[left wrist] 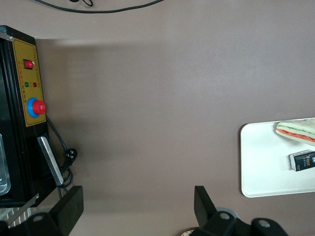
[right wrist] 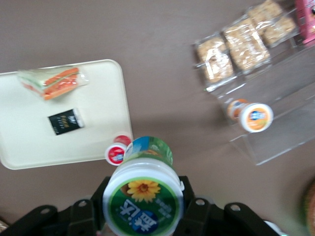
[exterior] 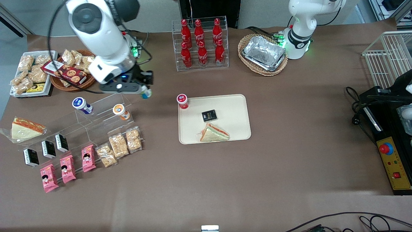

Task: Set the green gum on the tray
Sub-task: 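Lift the gum bottle and carry it over the cream tray, then lower the gum bottle onto the tray beside the red bottle, release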

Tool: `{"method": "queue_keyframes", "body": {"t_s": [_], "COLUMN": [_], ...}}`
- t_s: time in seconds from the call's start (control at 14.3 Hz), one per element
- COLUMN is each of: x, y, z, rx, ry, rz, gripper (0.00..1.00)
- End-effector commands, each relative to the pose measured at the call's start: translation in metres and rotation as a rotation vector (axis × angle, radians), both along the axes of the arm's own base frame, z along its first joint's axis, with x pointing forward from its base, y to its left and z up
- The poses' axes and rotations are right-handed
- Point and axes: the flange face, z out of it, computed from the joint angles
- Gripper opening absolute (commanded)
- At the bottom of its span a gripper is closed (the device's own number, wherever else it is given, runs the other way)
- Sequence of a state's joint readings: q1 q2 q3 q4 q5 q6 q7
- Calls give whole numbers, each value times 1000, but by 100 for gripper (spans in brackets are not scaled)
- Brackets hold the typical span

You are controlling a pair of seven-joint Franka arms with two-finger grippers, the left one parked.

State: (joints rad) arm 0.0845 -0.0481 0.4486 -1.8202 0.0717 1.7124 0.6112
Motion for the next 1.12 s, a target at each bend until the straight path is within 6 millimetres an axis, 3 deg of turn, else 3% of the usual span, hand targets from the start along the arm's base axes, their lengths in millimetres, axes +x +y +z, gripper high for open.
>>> {"method": "queue_keyframes", "body": {"t_s": [0.0,0.14,0.56,0.91,1.05], "x": [0,-9,-37,-28,-28], "y": [58,88,158,165,165], "z": [-33,-65,-203,-286,-303], "rx": [53,72,-15,27,25], "ry": [3,-14,-97,-62,-56], "rz": [-86,-106,-56,-55,-42], "gripper": [0,0,0,0,0]}}
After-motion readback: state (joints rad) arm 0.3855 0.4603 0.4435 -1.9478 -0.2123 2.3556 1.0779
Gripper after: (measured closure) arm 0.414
